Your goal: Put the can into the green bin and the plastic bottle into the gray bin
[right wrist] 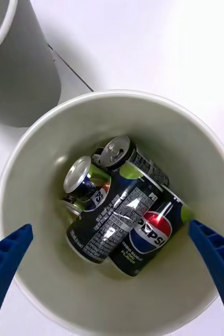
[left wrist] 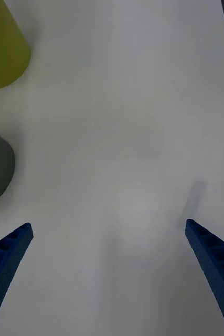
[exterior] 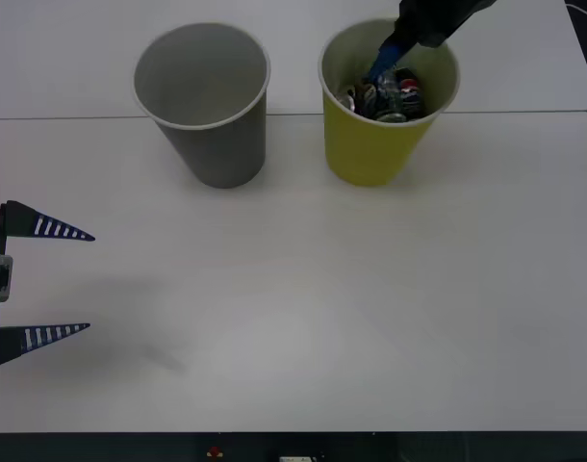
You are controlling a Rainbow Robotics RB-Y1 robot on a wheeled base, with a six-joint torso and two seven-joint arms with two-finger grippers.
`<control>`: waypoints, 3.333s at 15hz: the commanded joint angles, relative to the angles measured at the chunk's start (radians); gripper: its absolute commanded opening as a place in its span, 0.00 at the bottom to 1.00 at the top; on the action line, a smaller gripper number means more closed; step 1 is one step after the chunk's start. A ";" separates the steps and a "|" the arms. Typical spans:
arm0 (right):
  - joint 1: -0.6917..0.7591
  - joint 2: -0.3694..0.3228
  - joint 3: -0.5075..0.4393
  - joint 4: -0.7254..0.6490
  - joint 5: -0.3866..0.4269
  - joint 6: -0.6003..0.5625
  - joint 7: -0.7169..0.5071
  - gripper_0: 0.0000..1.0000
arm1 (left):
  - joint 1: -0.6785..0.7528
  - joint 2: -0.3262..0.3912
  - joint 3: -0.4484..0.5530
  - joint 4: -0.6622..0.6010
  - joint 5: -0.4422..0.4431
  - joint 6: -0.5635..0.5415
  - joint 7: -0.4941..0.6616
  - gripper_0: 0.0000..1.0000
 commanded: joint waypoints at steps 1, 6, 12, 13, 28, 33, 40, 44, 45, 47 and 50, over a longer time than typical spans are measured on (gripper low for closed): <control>0.002 -0.046 -0.004 -0.031 -0.072 -0.008 0.032 1.00 | 0.000 0.000 0.000 0.000 0.000 0.000 0.000 1.00; 0.071 -0.136 -0.101 -0.178 -0.189 -0.068 0.078 1.00 | 0.000 0.000 0.000 0.000 0.000 0.000 0.000 1.00; 0.344 -0.257 -0.293 -0.542 -0.324 -0.068 0.078 1.00 | 0.000 0.000 0.000 0.000 0.000 0.000 0.000 1.00; 0.391 -0.271 -0.325 -0.591 -0.346 -0.068 0.084 1.00 | 0.000 0.000 0.000 0.000 0.000 0.000 0.000 1.00; 1.109 -0.337 -0.710 -0.956 -0.525 -0.022 0.552 1.00 | 0.000 0.000 0.000 0.000 0.000 0.000 0.000 1.00; 1.212 -0.329 -0.742 -0.916 -0.523 -0.022 0.716 1.00 | 0.000 0.000 0.000 0.000 0.000 0.000 0.000 1.00; 1.333 -0.294 -0.791 -0.844 -0.534 -0.002 0.955 1.00 | 0.000 0.000 0.000 0.000 0.000 0.000 0.000 1.00; 1.440 -0.280 -0.793 -0.844 -0.559 0.133 1.064 1.00 | 0.000 0.000 0.000 0.000 0.000 0.000 0.000 1.00; 1.456 -0.277 -0.790 -0.844 -0.563 0.153 1.087 1.00 | 0.000 0.000 0.000 0.000 0.000 0.000 0.000 1.00; 1.471 -0.268 -0.790 -0.844 -0.580 0.166 1.100 1.00 | 0.000 0.000 0.000 0.000 0.000 0.000 0.000 1.00; 1.471 -0.268 -0.790 -0.844 -0.579 0.163 1.098 1.00 | 0.000 0.000 0.000 0.000 0.000 0.000 0.000 1.00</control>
